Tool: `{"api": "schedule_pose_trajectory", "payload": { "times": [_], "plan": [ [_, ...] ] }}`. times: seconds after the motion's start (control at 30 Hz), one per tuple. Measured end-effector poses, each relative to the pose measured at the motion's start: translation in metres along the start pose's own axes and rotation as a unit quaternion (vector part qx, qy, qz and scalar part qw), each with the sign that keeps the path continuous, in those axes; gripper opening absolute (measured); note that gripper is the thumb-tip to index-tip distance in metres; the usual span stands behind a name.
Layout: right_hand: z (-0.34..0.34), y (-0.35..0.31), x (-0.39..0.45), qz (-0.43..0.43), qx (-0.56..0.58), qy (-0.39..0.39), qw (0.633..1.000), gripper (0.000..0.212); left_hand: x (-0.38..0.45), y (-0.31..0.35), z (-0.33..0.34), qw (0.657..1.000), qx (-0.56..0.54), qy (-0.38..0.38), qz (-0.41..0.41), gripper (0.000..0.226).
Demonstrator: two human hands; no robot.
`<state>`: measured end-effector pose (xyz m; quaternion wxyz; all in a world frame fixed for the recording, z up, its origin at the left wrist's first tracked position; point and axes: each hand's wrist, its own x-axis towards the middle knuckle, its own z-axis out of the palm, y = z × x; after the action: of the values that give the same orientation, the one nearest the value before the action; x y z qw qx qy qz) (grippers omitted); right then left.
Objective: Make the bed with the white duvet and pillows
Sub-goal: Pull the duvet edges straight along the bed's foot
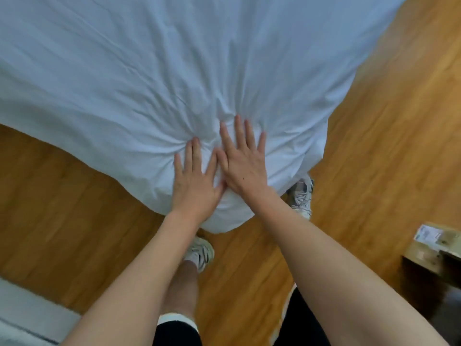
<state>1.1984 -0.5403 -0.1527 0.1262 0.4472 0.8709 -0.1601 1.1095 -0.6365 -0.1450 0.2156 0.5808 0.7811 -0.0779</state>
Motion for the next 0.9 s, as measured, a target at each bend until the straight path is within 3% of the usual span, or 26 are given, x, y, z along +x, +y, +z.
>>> {"api": "schedule_pose_trajectory", "payload": {
  "times": [0.13, 0.37, 0.6, 0.7, 0.8, 0.9],
  "plan": [
    [0.014, -0.012, -0.016, 0.030, 0.044, 0.034, 0.998, 0.057, -0.001, 0.002, -0.003, 0.999, 0.032, -0.027, 0.009, 0.071],
    [0.046, -0.001, -0.034, 0.018, 0.050, 0.112, 0.992, 0.057, 0.005, 0.002, 0.027, 0.997, 0.066, 0.043, 0.018, 0.066],
    [0.088, -0.012, -0.090, 0.086, 0.181, 0.202, 0.959, 0.050, 0.005, 0.001, 0.038, 0.987, 0.118, 0.104, 0.038, 0.069],
    [0.109, -0.014, -0.123, 0.131, 0.270, 0.154, 0.942, 0.056, 0.004, 0.001, 0.039, 0.984, 0.120, 0.117, 0.062, 0.072],
    [0.131, -0.012, -0.149, 0.267, 0.405, 0.042, 0.874, 0.060, 0.000, -0.002, 0.040, 0.980, 0.110, 0.132, 0.102, 0.072],
    [0.148, -0.022, -0.169, 0.320, 0.460, -0.021, 0.828, 0.061, -0.015, -0.008, 0.041, 0.953, 0.115, 0.125, 0.252, 0.067]
  ]
}}
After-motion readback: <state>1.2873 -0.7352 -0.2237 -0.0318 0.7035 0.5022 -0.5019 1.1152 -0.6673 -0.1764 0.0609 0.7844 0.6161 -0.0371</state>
